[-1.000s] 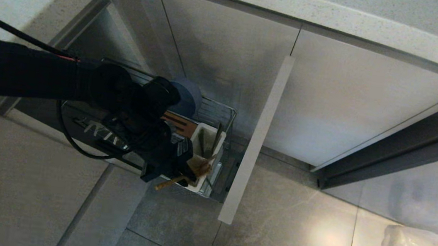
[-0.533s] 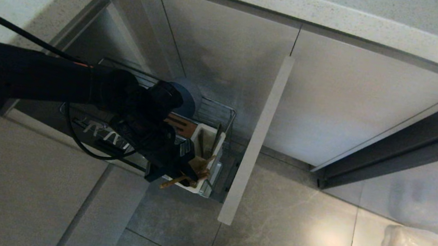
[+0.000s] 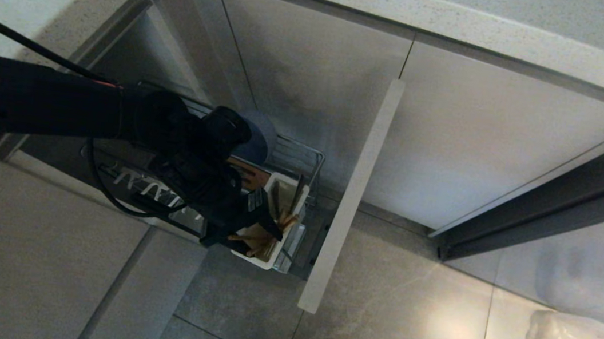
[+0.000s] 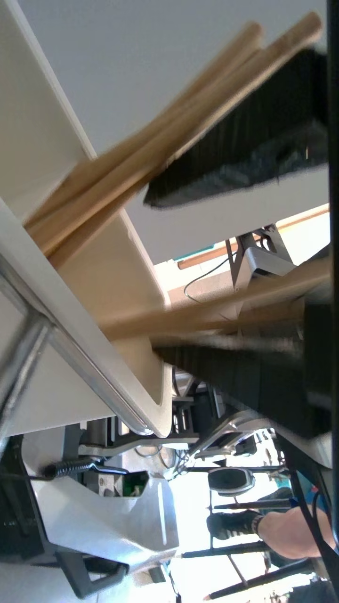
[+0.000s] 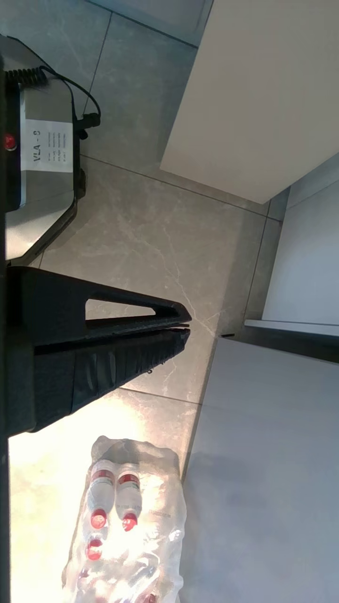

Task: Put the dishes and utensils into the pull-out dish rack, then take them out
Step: Pick up the chopsticks and place it in the cupboard

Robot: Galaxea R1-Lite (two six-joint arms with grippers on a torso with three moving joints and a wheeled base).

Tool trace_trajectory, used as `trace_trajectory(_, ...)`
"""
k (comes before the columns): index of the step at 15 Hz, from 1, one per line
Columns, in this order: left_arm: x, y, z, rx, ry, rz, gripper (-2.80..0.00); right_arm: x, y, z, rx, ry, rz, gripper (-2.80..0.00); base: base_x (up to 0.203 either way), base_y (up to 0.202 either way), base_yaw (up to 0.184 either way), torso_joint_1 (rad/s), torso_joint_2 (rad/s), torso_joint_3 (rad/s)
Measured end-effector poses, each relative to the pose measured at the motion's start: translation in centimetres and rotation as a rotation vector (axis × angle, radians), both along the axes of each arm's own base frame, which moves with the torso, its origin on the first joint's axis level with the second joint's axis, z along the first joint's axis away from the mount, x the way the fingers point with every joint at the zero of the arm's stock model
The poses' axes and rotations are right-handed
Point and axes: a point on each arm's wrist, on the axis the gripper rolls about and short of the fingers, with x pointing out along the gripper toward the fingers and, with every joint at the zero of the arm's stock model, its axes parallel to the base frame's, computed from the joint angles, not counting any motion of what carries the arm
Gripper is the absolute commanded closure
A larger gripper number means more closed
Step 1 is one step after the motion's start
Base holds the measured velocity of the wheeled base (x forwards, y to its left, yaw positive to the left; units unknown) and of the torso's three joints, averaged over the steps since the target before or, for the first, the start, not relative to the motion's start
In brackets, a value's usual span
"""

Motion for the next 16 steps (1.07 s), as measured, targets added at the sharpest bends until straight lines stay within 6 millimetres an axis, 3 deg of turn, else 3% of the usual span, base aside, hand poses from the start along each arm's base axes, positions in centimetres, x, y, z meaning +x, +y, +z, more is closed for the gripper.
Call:
trace_trajectory(4,-0.8,0.4,1.2,0.022,-0.027,0.022,-2.80,0.0,0.0,0.0,0.000,0.000,0.000,0.00,0.000,0.000,0.000,0.000,0.00,0.000)
trace_trajectory(9,-2.7,1.2,4.4,0.009,-0.127,0.046,-2.80,0.0,0.0,0.0,0.000,0.000,0.000,0.00,0.000,0.000,0.000,0.000,0.00,0.000)
trace_trajectory(16,-7.2,3.1,9.8,-0.044,-0.276,0.054,-2.80,0.0,0.0,0.0,0.000,0.000,0.000,0.00,0.000,0.000,0.000,0.000,0.00,0.000)
